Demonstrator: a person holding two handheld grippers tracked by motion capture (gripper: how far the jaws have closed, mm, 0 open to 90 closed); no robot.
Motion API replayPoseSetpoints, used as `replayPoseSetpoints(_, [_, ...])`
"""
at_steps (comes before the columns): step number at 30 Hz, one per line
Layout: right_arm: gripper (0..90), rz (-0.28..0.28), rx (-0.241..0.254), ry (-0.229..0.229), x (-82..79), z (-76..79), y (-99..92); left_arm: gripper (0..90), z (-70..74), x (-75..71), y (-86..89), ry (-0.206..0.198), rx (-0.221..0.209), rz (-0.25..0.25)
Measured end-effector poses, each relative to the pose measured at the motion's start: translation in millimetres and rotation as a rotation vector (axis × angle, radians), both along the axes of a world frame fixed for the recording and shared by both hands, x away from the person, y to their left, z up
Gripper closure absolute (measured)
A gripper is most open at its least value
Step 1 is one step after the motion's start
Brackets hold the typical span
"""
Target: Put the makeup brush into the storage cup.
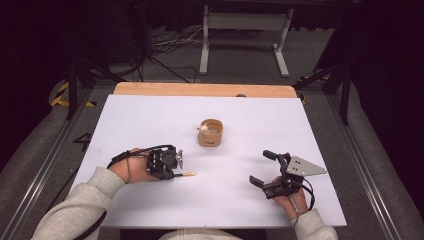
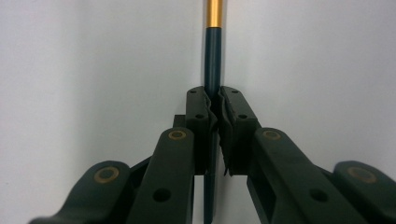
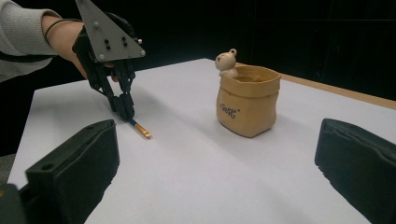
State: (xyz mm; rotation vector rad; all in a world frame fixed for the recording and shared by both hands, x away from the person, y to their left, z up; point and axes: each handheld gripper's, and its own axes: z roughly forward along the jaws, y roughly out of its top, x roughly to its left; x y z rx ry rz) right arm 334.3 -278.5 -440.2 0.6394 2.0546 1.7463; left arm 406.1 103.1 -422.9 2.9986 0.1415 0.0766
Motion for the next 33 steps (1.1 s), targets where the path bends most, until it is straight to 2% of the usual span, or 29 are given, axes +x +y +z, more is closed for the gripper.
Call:
replayPoseSetpoints(4, [0.3, -0.002, 0.000, 0.001, -0.1, 0.1, -0.2, 82.8, 1.3, 1.0, 0.7, -0.003, -0.002, 0.009])
replayPoseSetpoints(5, [0.3, -0.002, 0.000, 0.000, 0.0, 0.0, -0.3, 82.8, 1.5, 1.7, 1.6, 0.001, -0.021, 0.010])
replayPoseSetpoints(6, [0.3, -0.001, 0.001, 0.001, 0.0, 0.0, -0.3, 82.8, 3.1, 1.7, 1.9, 0.001, -0.018, 0.015])
replayPoseSetpoints(8, [0.4, -0.001, 0.001, 0.000, 0.0, 0.0, -0.5, 82.7, 4.7, 1.9, 3.5, -0.005, -0.043, 0.025])
replayPoseSetpoints(9, [0.4, -0.001, 0.001, 0.000, 0.1, 0.0, -0.5, 82.8, 7.1, 2.7, 4.2, -0.010, -0.041, 0.023])
replayPoseSetpoints(11, [0.3, -0.001, 0.001, 0.001, 0.0, 0.1, -0.4, 82.7, 11.6, 2.7, 7.1, -0.028, -0.077, 0.038])
replayPoseSetpoints(12, [0.3, 0.000, 0.001, 0.000, 0.0, 0.1, -0.4, 82.7, 13.8, 3.0, 8.7, -0.024, -0.101, 0.043])
replayPoseSetpoints(13, [0.3, 0.000, 0.001, 0.000, -0.1, 0.1, -0.5, 82.7, 13.8, 3.0, 8.7, -0.024, -0.101, 0.043])
replayPoseSetpoints(14, [0.3, -0.001, 0.002, 0.001, 0.0, 0.1, -0.5, 82.8, 17.9, 2.4, 11.9, -0.035, -0.146, 0.055])
replayPoseSetpoints(15, [0.3, -0.001, 0.003, 0.002, 0.1, 0.0, -0.4, 82.7, 17.9, 2.4, 11.9, -0.035, -0.146, 0.055])
replayPoseSetpoints(16, [0.3, -0.001, 0.002, 0.004, 0.2, 0.0, -0.4, 82.7, 21.3, 1.8, 14.1, -0.042, -0.184, 0.066])
replayPoseSetpoints(19, [0.3, 0.000, 0.000, 0.003, 0.1, 0.0, -0.1, 82.7, 26.4, 0.7, 16.8, -0.052, -0.240, 0.068])
replayPoseSetpoints(20, [0.3, 0.000, 0.001, 0.004, 0.2, -0.1, -0.2, 82.7, 26.4, 0.7, 16.8, -0.052, -0.240, 0.068])
replayPoseSetpoints(22, [0.3, -0.001, 0.001, 0.005, 0.3, -0.1, -0.3, 82.7, 30.0, -0.9, 19.0, -0.063, -0.276, 0.081])
replayPoseSetpoints(25, [0.3, -0.001, 0.003, 0.007, 0.5, -0.3, -0.3, 82.7, 33.8, -1.1, 22.7, -0.066, -0.349, 0.093])
replayPoseSetpoints(26, [0.3, -0.001, 0.003, 0.007, 0.5, -0.3, -0.3, 82.8, 33.8, -1.1, 22.7, -0.066, -0.349, 0.093])
replayPoseSetpoints(29, [0.3, -0.001, 0.003, 0.007, 0.4, -0.2, -0.4, 82.7, 36.7, -1.5, 25.8, -0.073, -0.386, 0.107])
replayPoseSetpoints(33, [0.3, -0.002, 0.004, 0.009, 0.6, -0.4, -0.5, 82.7, 40.2, -2.2, 29.4, -0.083, -0.450, 0.119])
